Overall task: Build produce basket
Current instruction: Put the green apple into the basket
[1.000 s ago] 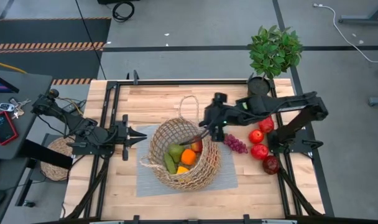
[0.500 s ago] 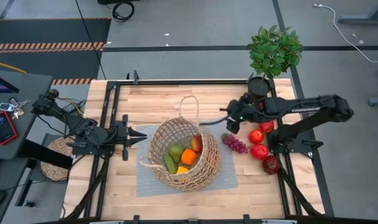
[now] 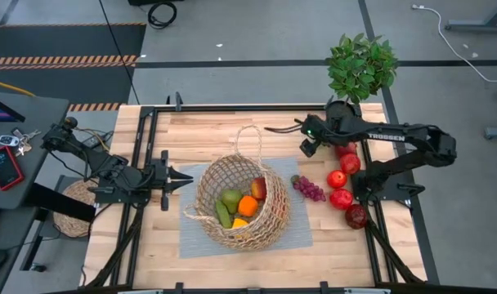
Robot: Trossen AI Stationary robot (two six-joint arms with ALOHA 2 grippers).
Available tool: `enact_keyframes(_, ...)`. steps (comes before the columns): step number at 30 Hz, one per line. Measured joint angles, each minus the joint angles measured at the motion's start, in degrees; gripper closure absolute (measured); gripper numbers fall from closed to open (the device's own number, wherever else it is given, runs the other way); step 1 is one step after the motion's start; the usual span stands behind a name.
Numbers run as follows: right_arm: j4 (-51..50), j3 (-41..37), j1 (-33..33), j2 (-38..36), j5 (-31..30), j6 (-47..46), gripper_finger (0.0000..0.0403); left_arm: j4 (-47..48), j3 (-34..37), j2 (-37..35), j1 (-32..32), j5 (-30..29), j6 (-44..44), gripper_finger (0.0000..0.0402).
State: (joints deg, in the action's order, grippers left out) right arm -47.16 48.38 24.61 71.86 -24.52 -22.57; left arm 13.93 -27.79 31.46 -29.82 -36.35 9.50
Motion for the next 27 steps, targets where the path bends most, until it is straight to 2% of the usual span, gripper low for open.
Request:
enact_keyframes(7,0.0,0.0,6.4,4.6,0.2,-0.9,0.0007,0.0,0.0,0.0,0.0,0.0,0.0,0.0353)
enact_keyframes(10,0.0,0.0,8.1,7.1,2.7,-0.9,0.0007,0.0,0.0,0.0,0.0,0.0,0.0,0.0353)
enact_keyframes(20,1.5,0.2,10.1,14.9,4.3,0.1,0.0007,0.0,0.0,0.0,0.0,0.0,0.0,0.0353)
enact_keyframes(27,2.2,0.2,10.6,15.3,4.4,1.9,0.0023,0.0,0.0,0.0,0.0,0.0,0.0,0.0353)
